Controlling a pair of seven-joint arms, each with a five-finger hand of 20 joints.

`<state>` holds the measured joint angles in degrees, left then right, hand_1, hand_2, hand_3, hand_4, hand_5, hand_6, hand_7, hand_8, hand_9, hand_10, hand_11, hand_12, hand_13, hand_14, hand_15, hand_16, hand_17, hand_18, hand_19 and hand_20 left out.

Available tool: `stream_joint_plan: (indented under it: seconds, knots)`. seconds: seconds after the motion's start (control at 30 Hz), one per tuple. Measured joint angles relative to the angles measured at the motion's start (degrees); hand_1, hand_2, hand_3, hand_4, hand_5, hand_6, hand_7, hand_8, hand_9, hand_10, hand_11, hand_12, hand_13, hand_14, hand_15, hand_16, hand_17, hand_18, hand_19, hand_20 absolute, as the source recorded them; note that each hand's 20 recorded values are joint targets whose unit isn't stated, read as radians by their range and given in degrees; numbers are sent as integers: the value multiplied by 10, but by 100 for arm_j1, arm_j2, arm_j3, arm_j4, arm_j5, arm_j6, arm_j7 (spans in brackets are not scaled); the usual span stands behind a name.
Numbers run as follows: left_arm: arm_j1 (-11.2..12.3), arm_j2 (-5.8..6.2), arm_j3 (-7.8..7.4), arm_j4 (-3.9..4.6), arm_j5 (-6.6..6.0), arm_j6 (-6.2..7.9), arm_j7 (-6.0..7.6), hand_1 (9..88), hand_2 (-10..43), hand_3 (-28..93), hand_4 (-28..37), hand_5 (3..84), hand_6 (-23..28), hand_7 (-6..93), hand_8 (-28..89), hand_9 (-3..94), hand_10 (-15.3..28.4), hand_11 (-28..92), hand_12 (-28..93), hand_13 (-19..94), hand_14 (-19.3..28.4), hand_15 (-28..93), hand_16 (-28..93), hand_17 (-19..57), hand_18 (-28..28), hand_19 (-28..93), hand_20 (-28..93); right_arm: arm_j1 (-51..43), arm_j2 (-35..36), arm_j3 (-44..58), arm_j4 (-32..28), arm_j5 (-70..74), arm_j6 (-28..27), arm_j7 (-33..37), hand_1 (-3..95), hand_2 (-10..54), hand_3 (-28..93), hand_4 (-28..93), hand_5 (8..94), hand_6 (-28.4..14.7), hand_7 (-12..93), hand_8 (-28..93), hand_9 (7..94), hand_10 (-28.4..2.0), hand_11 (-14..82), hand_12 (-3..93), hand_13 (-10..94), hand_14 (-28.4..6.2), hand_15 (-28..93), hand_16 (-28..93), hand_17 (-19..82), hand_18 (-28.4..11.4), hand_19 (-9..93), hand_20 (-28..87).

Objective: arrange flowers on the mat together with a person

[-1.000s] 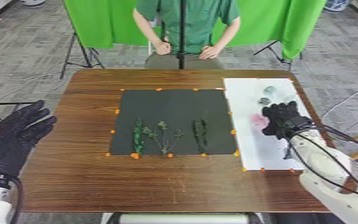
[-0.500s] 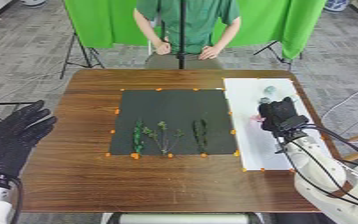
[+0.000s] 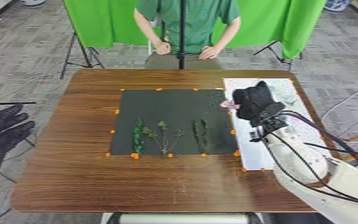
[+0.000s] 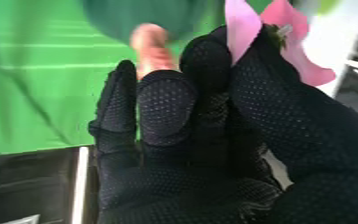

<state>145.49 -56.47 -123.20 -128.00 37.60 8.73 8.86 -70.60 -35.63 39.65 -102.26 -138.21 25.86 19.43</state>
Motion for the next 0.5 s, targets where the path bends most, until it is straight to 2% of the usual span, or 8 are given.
stream_joint_plan:
  seconds: [0.1,0.2,0.37,0.5]
  knots:
    - [142,-18,-121,-1,0,12,-32,289,12,677,-202,382,42,206,-84,336,133,226,186,287,160,322,16,-54,210,428,143,571,-272,-528,84,130,38,-317,488,-95,846,-257,676,29,580,-65,738,-77,389,553,629,-65,727,393,248,-171,728,456]
    - [203,-32,-152,-1,0,30,-50,288,12,677,-202,382,42,206,-84,336,133,227,186,286,160,324,17,-55,210,428,144,1171,-706,-1099,382,197,38,-582,491,-95,844,-262,677,29,578,-68,739,-78,388,551,628,-66,728,392,247,-171,727,456]
    - [227,-40,-138,0,-4,65,-64,288,12,677,-203,382,42,207,-85,336,133,226,186,286,159,322,16,-54,210,428,143,2005,-1558,-1976,1000,268,45,-904,493,-95,842,-267,684,31,571,-77,754,-75,372,553,628,-63,728,389,248,-168,725,454]
    - [198,-2,-61,8,-6,88,-60,289,12,676,-204,381,42,207,-84,336,133,226,187,286,160,321,16,-55,210,429,143,2514,-2111,-2611,1154,297,76,-1027,495,-95,841,-272,685,33,568,-74,758,-74,364,561,628,-63,727,390,248,-168,726,453]
